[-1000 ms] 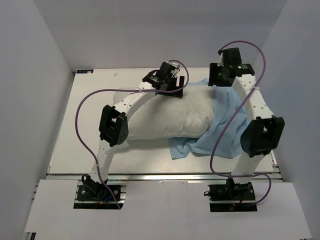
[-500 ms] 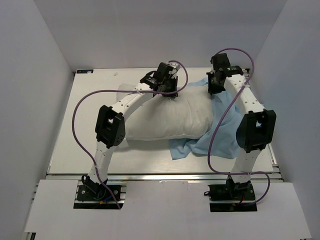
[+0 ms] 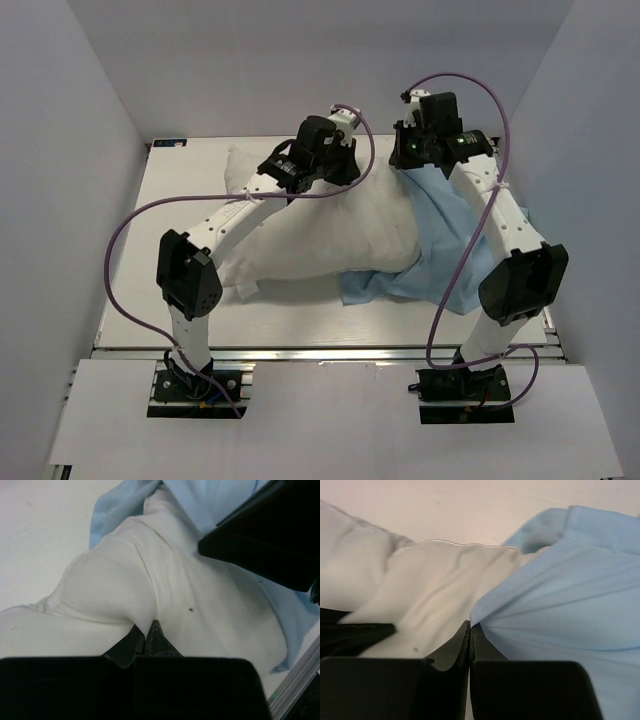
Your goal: Put the pillow into the pillowcase
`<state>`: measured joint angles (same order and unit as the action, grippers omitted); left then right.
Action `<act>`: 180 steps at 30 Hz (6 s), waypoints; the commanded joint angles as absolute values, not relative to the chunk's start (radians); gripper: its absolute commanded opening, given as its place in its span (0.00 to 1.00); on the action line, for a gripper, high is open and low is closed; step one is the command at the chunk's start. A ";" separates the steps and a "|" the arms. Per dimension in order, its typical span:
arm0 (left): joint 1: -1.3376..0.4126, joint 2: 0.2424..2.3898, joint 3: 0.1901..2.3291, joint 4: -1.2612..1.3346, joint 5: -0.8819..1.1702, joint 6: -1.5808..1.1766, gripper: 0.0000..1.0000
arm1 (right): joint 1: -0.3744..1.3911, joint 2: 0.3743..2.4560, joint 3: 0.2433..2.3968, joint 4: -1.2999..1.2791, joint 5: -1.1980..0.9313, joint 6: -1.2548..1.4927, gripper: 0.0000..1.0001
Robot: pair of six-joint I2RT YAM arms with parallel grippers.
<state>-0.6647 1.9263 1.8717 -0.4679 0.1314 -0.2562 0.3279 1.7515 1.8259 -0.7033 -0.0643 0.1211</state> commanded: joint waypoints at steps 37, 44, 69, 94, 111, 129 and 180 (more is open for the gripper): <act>-0.848 1.347 0.945 0.330 -0.100 -0.149 0.00 | 0.371 1.776 2.025 -0.747 0.246 0.003 0.77; -0.893 1.298 0.881 0.362 -0.176 -0.092 0.00 | 0.350 1.908 2.165 -0.962 0.083 -0.058 0.75; -0.923 1.272 0.882 0.469 -0.146 0.052 0.00 | 0.382 1.864 2.137 -0.884 -0.346 -0.084 0.00; -0.907 1.548 1.158 0.660 -0.629 0.072 0.00 | 0.634 1.954 2.097 -0.650 -0.342 0.308 0.00; -0.690 1.681 1.356 0.249 -0.359 -0.081 0.98 | 0.532 1.821 2.128 -0.624 -0.183 0.233 0.89; -0.793 1.310 1.049 -0.428 -0.106 -0.023 0.98 | 0.442 1.172 1.238 -0.627 0.106 0.408 0.89; -0.837 1.497 1.411 -0.066 -0.124 -0.124 0.00 | 0.672 1.402 1.499 -0.592 -0.659 0.042 0.00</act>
